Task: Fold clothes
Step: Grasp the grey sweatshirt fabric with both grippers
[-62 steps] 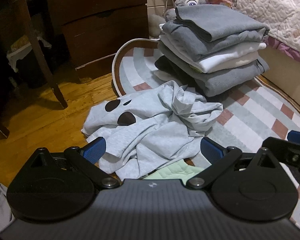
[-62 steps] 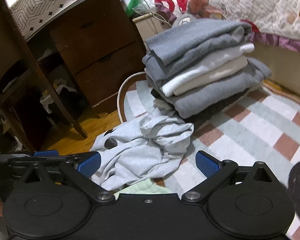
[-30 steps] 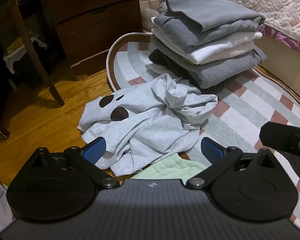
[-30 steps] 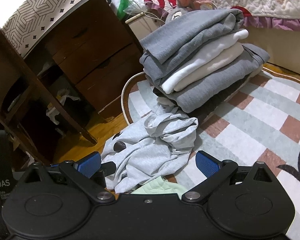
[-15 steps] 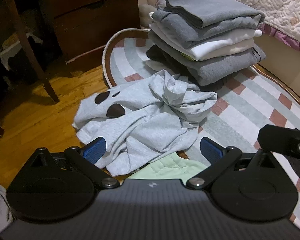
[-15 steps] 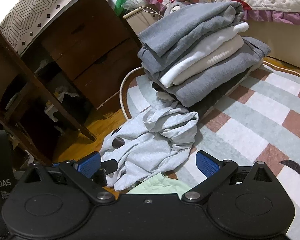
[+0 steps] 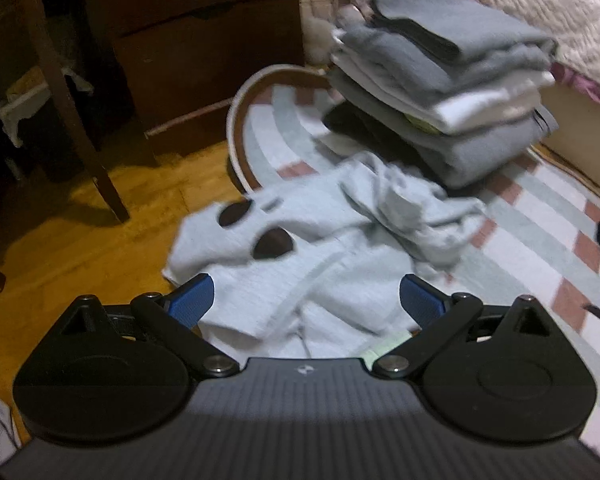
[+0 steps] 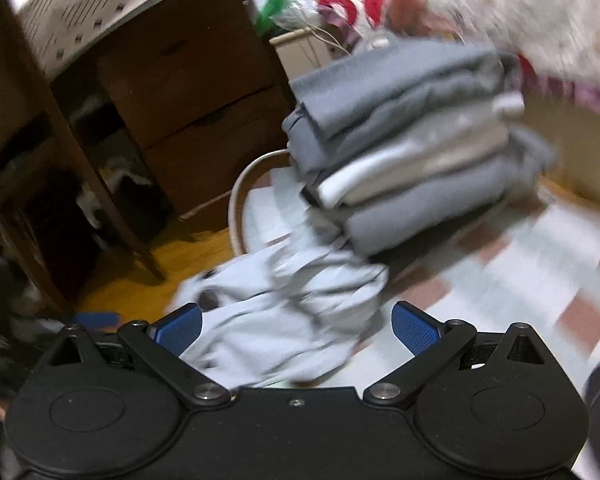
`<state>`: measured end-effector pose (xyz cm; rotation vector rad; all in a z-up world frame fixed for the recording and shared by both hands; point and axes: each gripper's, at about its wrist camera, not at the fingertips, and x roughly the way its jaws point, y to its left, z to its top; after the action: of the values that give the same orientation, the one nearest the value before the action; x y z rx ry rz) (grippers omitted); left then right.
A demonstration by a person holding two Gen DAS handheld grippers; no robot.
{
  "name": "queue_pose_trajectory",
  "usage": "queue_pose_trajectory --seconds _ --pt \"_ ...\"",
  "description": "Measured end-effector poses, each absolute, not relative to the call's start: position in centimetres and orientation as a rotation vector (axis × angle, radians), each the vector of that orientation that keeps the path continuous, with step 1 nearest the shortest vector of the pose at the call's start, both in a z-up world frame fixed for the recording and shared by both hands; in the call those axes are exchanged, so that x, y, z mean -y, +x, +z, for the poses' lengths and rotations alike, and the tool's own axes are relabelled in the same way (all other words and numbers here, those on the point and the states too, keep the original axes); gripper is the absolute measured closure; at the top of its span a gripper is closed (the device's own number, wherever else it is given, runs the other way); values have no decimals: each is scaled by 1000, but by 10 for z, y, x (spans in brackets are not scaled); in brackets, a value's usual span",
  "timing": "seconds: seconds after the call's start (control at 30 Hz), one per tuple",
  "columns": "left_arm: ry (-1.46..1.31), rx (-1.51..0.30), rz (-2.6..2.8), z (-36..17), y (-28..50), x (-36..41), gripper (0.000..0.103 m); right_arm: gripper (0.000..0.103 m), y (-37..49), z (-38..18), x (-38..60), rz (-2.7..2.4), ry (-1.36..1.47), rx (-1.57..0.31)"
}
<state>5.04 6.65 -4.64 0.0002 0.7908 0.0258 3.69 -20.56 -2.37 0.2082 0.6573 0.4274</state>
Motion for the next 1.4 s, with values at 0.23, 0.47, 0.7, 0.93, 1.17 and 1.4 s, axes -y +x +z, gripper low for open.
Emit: queue_pose_trajectory --seconds 0.23,0.47,0.7,0.93,1.17,1.4 --pt "-192 -906 52 -80 98 -120 33 5 114 -62 198 530 165 -772" --pt "-227 -953 49 -114 133 -153 39 15 166 -119 191 470 227 -823" --pt "-246 -927 17 -140 141 -173 28 13 182 -160 173 467 226 -912" --pt "-489 -992 -32 -184 157 -190 18 19 199 -189 147 474 276 -921" --pt "-294 -947 -128 -147 154 -159 80 86 168 -159 144 466 367 -812" --pt "-132 -708 -184 -77 109 -117 87 88 92 -76 183 337 324 -628"
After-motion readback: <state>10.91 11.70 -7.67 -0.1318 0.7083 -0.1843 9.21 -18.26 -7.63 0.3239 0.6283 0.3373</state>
